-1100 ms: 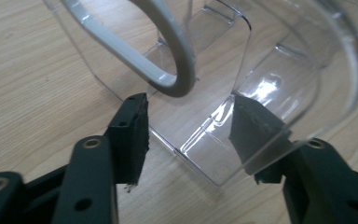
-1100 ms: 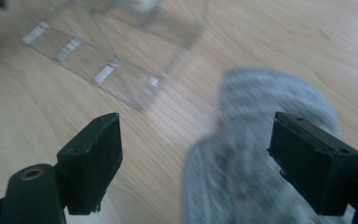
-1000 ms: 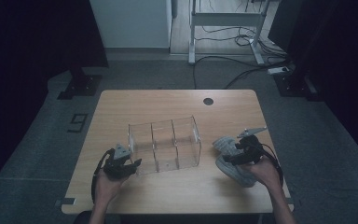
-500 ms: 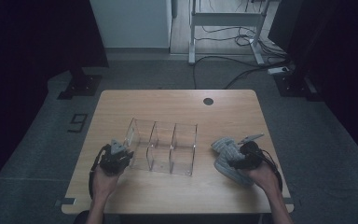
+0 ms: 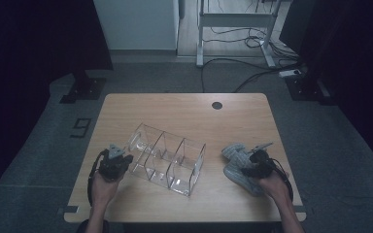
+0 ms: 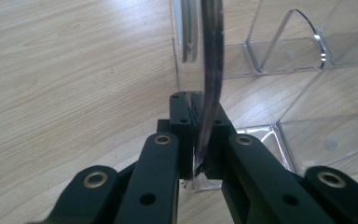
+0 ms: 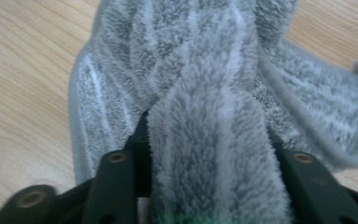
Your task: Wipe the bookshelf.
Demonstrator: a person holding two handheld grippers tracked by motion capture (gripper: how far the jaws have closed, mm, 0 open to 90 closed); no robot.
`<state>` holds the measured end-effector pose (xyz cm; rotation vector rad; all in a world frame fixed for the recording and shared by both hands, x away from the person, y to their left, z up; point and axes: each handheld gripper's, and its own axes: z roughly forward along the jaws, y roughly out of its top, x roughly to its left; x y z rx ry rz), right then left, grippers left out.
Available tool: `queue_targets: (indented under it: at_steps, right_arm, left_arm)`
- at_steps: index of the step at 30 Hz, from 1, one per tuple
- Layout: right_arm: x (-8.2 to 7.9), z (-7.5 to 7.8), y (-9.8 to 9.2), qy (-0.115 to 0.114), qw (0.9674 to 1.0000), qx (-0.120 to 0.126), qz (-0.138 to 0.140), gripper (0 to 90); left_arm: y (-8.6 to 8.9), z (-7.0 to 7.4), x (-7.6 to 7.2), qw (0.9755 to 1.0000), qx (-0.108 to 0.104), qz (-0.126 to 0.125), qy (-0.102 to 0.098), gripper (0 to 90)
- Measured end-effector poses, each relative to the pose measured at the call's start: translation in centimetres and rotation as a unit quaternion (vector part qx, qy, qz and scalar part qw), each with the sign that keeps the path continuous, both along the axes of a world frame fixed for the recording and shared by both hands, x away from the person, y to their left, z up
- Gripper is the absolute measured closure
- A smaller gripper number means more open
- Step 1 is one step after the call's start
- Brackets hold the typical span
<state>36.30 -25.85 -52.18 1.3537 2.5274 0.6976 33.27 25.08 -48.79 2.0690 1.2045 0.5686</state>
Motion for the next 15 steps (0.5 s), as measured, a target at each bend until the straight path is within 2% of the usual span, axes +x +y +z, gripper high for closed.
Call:
queue_targets:
  at_steps: [4, 8, 12, 15]
  right_arm:
    - [-0.1, 0.2, 0.2, -0.003, 1.0000, -0.006, 0.003, 64.2]
    - [-0.5, 1.0, 0.2, -0.022, 0.9997, -0.004, 0.003, 65.3]
    - [-1.1, 2.1, 0.2, -0.040, 0.9989, 0.025, 0.003, 65.2]
    - [-1.5, 3.3, 0.5, -0.047, 0.9967, 0.066, 0.010, 65.2]
  left_arm:
    - [0.4, 0.0, 0.2, 0.9999, -0.012, -0.005, 0.003, 87.0]
    - [0.5, -0.1, 0.3, 0.9999, -0.014, -0.005, 0.001, 86.9]
    - [0.5, -0.1, 0.3, 0.9998, -0.019, -0.004, 0.003, 86.7]
    - [0.6, -0.1, 0.4, 0.9998, -0.021, -0.005, 0.003, 86.6]
